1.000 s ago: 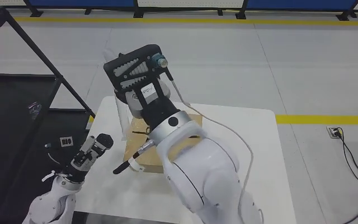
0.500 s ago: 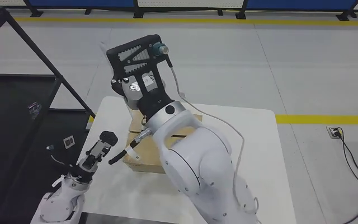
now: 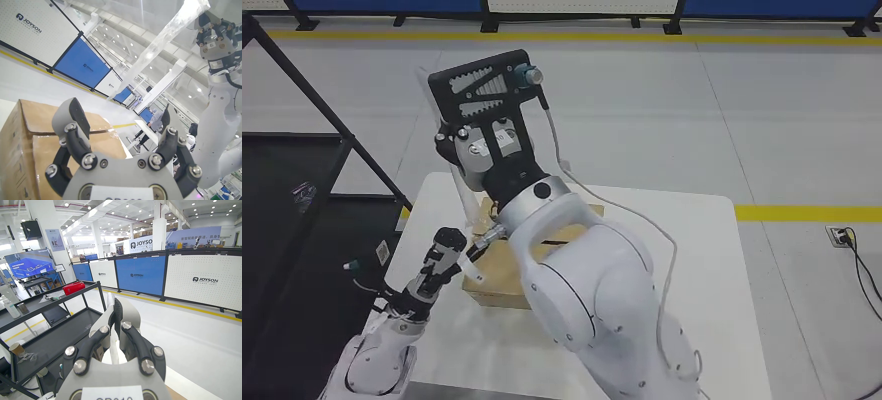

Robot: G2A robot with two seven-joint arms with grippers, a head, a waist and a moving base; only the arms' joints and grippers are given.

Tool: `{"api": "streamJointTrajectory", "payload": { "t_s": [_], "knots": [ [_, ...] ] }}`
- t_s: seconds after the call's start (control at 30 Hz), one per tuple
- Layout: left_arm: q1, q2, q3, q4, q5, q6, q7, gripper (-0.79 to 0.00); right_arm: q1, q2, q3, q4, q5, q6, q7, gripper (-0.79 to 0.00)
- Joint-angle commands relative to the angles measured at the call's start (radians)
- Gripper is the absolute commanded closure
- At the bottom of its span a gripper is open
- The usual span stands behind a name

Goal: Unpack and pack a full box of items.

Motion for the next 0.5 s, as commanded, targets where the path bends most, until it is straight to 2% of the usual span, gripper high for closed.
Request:
{"api": "streamJointTrajectory", "payload": {
  "t_s": [0.0,0.1,0.17,0.37,0.47],
  "knots": [
    [-0.007,-0.002,0.007,0.005,0.001,0.010,0.013,-0.653,0.000,-0.001,0.001,0.000,0.002,-0.002,0.001,0.000],
    [-0.024,-0.005,0.020,0.016,0.003,0.023,0.017,-0.560,-0.002,-0.003,0.002,-0.001,0.005,-0.005,0.002,0.000],
    [-0.035,-0.007,0.029,0.024,0.003,0.028,0.019,-0.557,-0.004,-0.003,0.003,-0.003,0.005,-0.007,0.002,0.000],
    [-0.061,-0.011,0.048,0.037,0.006,0.027,0.014,-0.468,-0.014,-0.004,0.016,-0.013,0.020,-0.022,0.011,0.000],
    [-0.072,-0.013,0.056,0.043,0.013,0.026,0.013,-0.456,-0.018,-0.004,0.026,-0.014,0.033,-0.035,0.014,0.000]
  ]
}}
